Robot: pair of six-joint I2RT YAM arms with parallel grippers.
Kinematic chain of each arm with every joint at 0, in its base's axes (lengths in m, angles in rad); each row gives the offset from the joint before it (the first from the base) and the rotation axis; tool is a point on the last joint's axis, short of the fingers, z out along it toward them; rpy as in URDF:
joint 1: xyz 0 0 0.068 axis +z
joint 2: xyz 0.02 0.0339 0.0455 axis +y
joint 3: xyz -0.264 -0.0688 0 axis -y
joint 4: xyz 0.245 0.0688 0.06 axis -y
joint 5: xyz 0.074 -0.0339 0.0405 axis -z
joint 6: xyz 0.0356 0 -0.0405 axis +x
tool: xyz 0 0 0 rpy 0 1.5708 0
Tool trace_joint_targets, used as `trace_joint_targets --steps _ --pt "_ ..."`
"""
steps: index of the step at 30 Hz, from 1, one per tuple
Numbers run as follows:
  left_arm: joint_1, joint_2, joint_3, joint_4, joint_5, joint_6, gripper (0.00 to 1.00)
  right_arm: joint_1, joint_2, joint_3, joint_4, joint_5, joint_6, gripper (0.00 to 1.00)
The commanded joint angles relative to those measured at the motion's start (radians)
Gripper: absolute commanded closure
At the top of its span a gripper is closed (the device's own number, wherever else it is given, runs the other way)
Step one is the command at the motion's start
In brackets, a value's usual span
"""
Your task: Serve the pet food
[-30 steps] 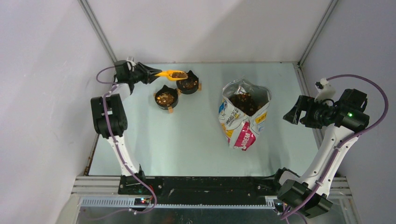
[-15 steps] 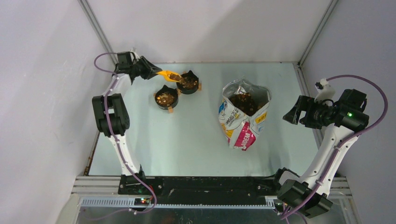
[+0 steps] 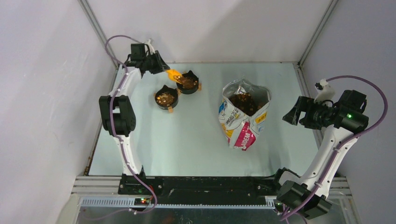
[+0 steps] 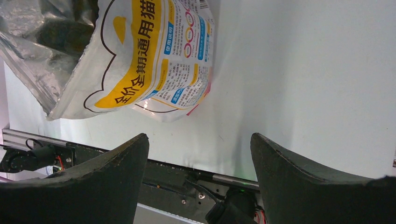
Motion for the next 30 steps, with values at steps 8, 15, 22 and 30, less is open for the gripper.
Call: trace_joint_targets --steps 8,15,22,30 --pt "-0.125 -0.177 0.067 -0.101 -0.152 0.335 1.00 -0.008 -0.046 0.000 -0.008 -0.027 -0.012 0.17" --pt "-0.176 -0.315 -0.013 -0.080 -0.226 0.476 1.00 -0.008 -0.076 0.004 -0.011 -0.045 -0.008 0.17" --pt "-0.195 -0.458 -0.023 -0.158 -0.235 0.522 1.00 -0.008 -0.106 0.043 -0.045 -0.076 -0.013 0.17" --pt "-0.323 -0.709 -0.022 -0.297 -0.094 0.561 1.00 -0.007 -0.163 0.045 -0.046 -0.110 -0.010 0.17"
